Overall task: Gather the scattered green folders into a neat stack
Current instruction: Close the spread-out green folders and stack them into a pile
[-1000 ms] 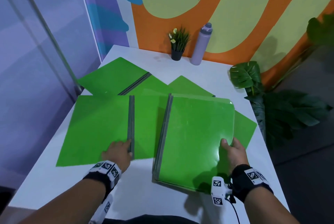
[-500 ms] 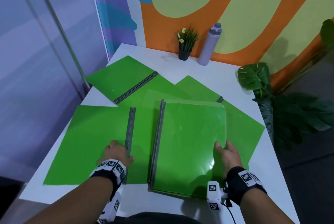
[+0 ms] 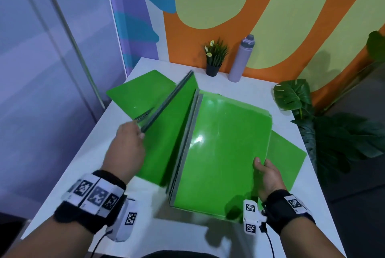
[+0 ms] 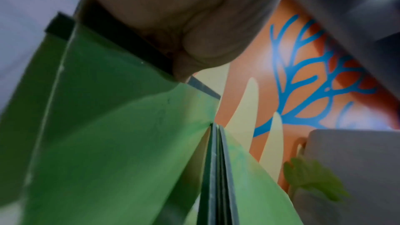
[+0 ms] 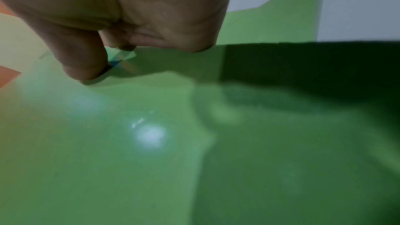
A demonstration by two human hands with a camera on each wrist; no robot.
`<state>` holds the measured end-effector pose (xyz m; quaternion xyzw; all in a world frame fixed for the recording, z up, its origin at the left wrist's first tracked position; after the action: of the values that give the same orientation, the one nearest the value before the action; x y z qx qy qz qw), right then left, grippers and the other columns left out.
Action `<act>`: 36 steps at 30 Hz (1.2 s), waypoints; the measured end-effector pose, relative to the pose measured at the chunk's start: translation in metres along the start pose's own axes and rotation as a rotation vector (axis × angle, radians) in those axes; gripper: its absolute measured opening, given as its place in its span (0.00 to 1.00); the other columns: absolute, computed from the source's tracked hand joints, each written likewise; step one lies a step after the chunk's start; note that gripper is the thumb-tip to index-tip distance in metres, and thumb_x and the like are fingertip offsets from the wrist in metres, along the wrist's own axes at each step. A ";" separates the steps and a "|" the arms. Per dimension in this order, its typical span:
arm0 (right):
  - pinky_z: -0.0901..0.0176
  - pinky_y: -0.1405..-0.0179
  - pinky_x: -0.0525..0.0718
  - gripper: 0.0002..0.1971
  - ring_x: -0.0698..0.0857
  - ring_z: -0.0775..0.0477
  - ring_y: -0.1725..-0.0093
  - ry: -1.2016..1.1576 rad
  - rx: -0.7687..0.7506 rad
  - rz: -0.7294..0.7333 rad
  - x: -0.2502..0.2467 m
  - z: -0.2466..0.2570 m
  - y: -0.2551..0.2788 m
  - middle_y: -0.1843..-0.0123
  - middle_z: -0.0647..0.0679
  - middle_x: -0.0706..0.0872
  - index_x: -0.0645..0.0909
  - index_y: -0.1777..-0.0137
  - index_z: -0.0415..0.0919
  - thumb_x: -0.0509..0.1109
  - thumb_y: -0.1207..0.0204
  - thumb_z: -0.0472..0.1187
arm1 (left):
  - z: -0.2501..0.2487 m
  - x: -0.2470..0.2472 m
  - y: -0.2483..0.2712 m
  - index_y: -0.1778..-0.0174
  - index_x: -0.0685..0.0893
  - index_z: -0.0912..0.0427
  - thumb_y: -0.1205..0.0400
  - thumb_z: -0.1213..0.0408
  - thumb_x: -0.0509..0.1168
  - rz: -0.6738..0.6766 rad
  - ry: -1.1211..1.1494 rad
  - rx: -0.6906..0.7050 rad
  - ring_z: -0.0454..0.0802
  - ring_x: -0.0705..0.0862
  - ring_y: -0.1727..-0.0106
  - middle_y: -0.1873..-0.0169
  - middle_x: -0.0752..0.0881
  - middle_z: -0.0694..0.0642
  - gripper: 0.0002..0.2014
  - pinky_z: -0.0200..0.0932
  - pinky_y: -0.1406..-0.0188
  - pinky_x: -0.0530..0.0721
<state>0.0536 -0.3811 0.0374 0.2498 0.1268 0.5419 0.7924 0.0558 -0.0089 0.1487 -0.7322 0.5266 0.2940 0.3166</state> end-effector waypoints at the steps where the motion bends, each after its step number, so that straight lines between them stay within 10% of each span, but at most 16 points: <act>1: 0.31 0.22 0.50 0.38 0.55 0.37 0.18 -0.019 -0.003 0.017 0.005 0.002 0.000 0.15 0.41 0.55 0.51 0.17 0.45 0.67 0.23 0.41 | -0.009 -0.015 -0.002 0.57 0.70 0.62 0.16 0.70 0.57 -0.046 0.018 0.022 0.54 0.74 0.68 0.67 0.74 0.54 0.04 0.49 0.67 0.66; 9: 0.39 0.19 0.47 0.38 0.52 0.42 0.17 -0.108 -0.078 0.109 0.041 0.018 0.002 0.15 0.42 0.50 0.43 0.17 0.41 0.63 0.20 0.39 | 0.010 0.003 -0.002 0.29 0.72 0.53 0.15 0.73 0.55 0.081 0.409 -0.145 0.48 0.78 0.61 0.46 0.84 0.62 0.19 0.42 0.67 0.73; 12: 0.36 0.20 0.50 0.38 0.52 0.41 0.17 0.030 -0.089 0.123 0.056 0.014 0.004 0.14 0.44 0.49 0.45 0.16 0.44 0.64 0.20 0.42 | 0.004 0.027 0.016 0.29 0.74 0.50 0.12 0.60 0.54 0.282 0.615 -0.209 0.51 0.79 0.39 0.37 0.82 0.53 0.15 0.44 0.43 0.76; 17: 0.33 0.22 0.59 0.26 0.62 0.39 0.20 0.202 -0.178 0.167 0.081 0.006 0.009 0.17 0.43 0.60 0.60 0.21 0.57 0.60 0.17 0.41 | 0.014 0.044 0.031 0.37 0.72 0.55 0.15 0.59 0.60 0.288 0.427 -0.247 0.51 0.81 0.54 0.54 0.82 0.52 0.12 0.45 0.58 0.77; 22: 0.40 0.26 0.72 0.26 0.72 0.41 0.25 0.949 -0.279 0.230 0.073 -0.045 -0.013 0.19 0.44 0.65 0.62 0.21 0.53 0.60 0.18 0.42 | 0.061 0.048 0.027 0.40 0.71 0.57 0.14 0.62 0.58 0.187 0.406 -0.419 0.50 0.78 0.60 0.59 0.80 0.56 0.08 0.48 0.58 0.77; 27: 0.20 0.26 0.54 0.30 0.52 0.46 0.16 1.472 -0.285 0.323 0.032 -0.092 -0.021 0.15 0.55 0.50 0.59 0.20 0.57 0.63 0.21 0.47 | 0.109 0.061 0.027 0.37 0.71 0.58 0.15 0.62 0.59 0.166 0.504 -0.636 0.62 0.79 0.48 0.53 0.79 0.59 0.12 0.60 0.40 0.79; 36: 0.46 0.45 0.83 0.24 0.79 0.42 0.43 1.563 -0.224 -0.143 -0.005 -0.058 -0.032 0.42 0.43 0.76 0.76 0.39 0.39 0.61 0.22 0.59 | 0.116 0.097 0.047 0.36 0.70 0.62 0.14 0.64 0.59 0.368 0.523 -0.661 0.62 0.77 0.42 0.46 0.79 0.62 0.12 0.62 0.33 0.76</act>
<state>0.0500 -0.3798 -0.0288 -0.2931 0.6070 0.5177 0.5269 0.0262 0.0124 -0.0052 -0.7377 0.5882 0.3029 -0.1347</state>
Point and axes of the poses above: each hand's wrist, its own y-axis away from the middle knuckle, its own x-axis out of the palm, z = x × y, the point moved 4 cm from there along -y, towards the middle knuckle
